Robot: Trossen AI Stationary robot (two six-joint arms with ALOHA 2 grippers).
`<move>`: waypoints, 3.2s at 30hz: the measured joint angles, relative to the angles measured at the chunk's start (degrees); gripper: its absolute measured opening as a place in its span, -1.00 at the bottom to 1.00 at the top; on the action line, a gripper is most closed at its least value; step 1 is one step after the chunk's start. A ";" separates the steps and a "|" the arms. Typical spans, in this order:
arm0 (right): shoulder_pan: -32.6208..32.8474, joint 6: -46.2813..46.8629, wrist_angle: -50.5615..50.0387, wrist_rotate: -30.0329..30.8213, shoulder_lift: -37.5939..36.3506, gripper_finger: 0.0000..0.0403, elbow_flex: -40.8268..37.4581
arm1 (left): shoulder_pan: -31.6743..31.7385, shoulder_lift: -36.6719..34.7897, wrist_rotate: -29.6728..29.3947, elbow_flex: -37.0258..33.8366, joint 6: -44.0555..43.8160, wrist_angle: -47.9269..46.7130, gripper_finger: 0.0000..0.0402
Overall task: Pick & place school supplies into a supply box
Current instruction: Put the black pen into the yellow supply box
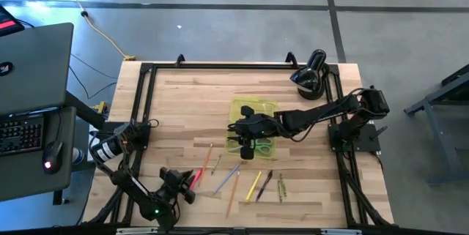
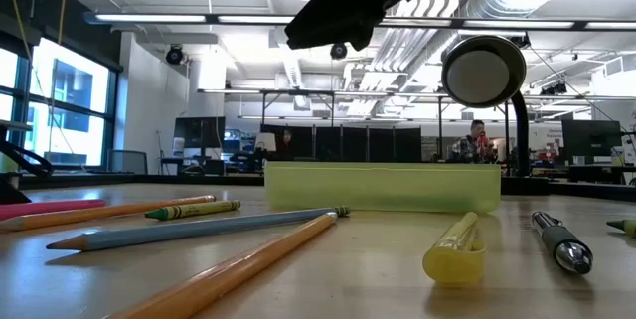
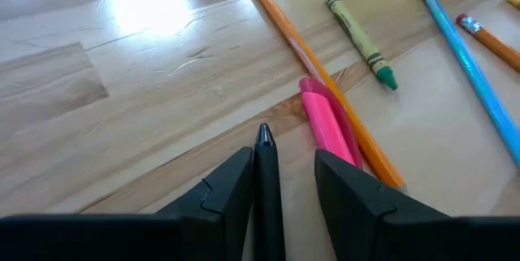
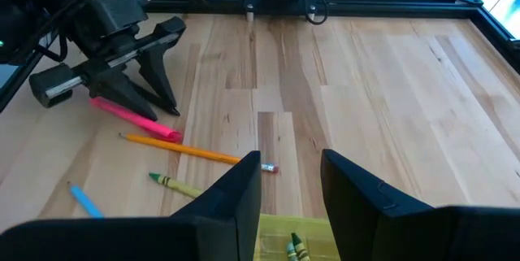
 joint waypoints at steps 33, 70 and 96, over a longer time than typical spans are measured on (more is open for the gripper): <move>0.00 0.02 0.53 -0.04 0.00 -0.46 0.01 | 15.93 -12.36 -10.77 14.91 3.54 -25.96 -0.81; -7.82 -5.84 -36.19 9.22 -15.58 -0.46 -4.02 | 48.59 -14.18 25.66 15.00 86.99 25.44 -0.81; -0.79 11.17 -0.17 -3.90 -55.98 -0.46 -45.46 | 52.56 -1.25 38.26 14.96 103.46 58.52 -0.61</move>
